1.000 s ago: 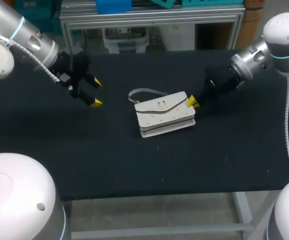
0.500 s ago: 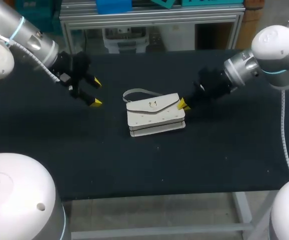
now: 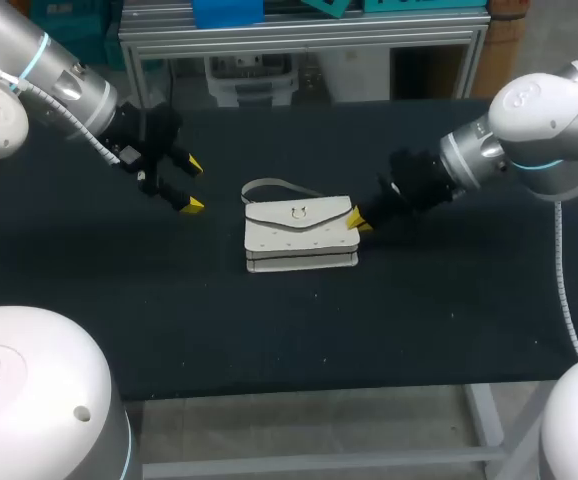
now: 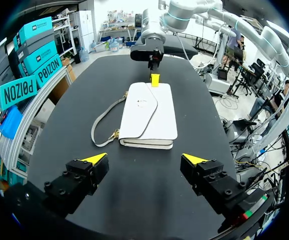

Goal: Pick up the bag, open it, inspect its contents, close it, and place it on the opposite side

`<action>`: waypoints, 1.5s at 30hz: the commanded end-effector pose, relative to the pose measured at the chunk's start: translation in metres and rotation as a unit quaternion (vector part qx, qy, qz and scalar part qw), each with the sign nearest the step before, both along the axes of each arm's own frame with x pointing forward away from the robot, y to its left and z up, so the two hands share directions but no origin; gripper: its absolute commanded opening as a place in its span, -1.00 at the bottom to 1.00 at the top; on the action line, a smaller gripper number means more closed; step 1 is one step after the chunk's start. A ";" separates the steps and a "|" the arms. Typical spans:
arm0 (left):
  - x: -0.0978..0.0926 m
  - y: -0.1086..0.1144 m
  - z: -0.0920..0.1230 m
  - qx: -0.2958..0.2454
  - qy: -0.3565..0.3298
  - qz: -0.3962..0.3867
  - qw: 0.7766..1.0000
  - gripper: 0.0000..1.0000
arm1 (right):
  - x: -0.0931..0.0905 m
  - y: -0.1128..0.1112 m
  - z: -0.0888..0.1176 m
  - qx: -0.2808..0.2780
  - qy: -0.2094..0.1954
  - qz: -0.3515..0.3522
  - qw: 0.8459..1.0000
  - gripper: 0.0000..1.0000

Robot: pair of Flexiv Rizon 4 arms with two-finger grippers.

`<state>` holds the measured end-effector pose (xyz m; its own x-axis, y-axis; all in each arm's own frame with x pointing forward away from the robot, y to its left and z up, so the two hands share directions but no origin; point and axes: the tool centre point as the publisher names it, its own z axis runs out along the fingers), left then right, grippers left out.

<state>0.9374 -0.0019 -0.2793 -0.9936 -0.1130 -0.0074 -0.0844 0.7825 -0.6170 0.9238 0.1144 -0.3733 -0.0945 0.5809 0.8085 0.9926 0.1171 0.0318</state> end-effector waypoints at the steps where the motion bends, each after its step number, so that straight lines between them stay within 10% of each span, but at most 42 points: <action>1: 0.000 0.000 -0.001 -0.001 -0.001 0.000 1.000 1.00 | 0.009 -0.003 0.003 0.000 0.015 0.027 1.000 0.43; 2: 0.000 0.000 -0.001 -0.001 -0.001 0.000 1.000 1.00 | 0.009 -0.005 0.005 -0.001 0.015 0.030 0.999 0.98; 3: 0.000 0.000 -0.001 -0.001 -0.001 0.000 1.000 1.00 | 0.009 -0.008 0.007 -0.002 0.015 0.031 0.999 1.00; 18: 0.000 0.000 -0.001 -0.001 -0.001 0.000 1.000 1.00 | -0.013 -0.038 0.060 -0.077 -0.042 0.080 0.993 1.00; 31: 0.000 0.000 -0.001 -0.001 -0.001 0.000 1.000 1.00 | -0.028 -0.045 0.086 -0.254 -0.205 0.153 0.933 1.00; 44: 0.000 0.000 -0.001 -0.001 -0.001 0.000 1.000 1.00 | -0.029 -0.046 0.087 -0.286 -0.209 0.148 0.923 1.00; 45: -0.003 -0.006 -0.004 0.003 -0.013 -0.005 1.000 1.00 | -0.028 -0.041 0.089 -0.320 -0.228 0.168 0.904 1.00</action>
